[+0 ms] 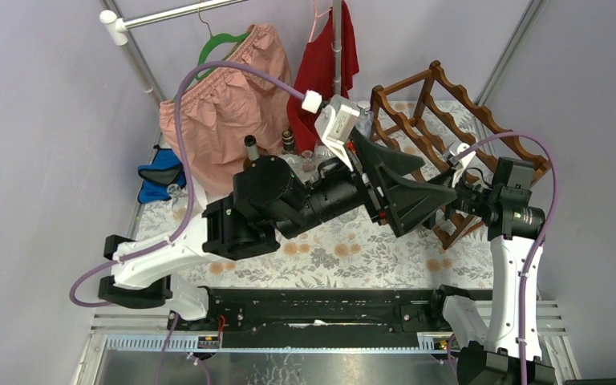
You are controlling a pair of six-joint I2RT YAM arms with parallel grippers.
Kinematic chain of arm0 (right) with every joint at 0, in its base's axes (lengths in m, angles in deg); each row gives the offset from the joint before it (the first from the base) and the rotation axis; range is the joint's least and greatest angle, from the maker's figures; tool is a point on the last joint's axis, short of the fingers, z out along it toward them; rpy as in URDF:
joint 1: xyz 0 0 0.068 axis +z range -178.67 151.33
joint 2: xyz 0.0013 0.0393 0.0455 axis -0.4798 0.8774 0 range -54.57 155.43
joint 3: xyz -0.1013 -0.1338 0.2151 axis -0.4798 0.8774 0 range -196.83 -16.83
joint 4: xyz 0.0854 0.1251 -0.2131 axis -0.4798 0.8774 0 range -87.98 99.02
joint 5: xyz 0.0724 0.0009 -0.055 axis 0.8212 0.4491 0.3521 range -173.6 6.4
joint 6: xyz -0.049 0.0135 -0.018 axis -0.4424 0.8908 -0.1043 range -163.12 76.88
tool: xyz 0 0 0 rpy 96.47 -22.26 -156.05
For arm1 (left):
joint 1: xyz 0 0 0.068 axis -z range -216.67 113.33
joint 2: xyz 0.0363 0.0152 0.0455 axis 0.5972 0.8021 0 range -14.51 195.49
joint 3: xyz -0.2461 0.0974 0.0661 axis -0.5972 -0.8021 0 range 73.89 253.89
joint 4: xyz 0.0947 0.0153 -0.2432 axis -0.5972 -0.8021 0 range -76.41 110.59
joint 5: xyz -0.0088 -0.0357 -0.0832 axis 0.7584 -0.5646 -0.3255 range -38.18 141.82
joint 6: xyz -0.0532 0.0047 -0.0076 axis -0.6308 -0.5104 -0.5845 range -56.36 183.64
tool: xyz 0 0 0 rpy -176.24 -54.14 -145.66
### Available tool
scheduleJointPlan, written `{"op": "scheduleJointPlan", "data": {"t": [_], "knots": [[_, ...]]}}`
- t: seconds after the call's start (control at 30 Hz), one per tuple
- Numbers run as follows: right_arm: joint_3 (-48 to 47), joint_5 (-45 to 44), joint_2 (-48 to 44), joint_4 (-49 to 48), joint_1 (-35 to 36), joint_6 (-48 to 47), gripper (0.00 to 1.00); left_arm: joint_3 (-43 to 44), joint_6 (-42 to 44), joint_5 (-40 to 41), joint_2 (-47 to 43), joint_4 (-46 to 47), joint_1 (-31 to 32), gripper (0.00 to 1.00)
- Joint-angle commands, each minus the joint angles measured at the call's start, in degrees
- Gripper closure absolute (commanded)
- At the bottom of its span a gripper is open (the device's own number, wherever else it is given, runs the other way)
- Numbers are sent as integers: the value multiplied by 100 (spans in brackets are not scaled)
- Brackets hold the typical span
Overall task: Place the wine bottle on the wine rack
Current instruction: Pick up the wine bottle from the center of the board.
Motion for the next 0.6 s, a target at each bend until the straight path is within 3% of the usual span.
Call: {"op": "scheduleJointPlan", "data": {"t": [0.0,0.07,0.2,0.4,0.57], "knots": [[-279,87,1,118,-8,-200,0,-920,1066,660,-654,-288,-131,1],[-309,108,35,168,-8,-254,0,-1151,1080,892,-875,-885,-647,1],[-308,237,84,214,-8,-334,0,-1094,1078,277,-704,-2286,-1865,1],[-234,287,171,208,-8,-444,0,-1574,1905,739,-421,-2654,-2323,1],[-191,390,192,183,-8,-462,0,-1425,2171,-324,282,-2923,-3042,2]]}}
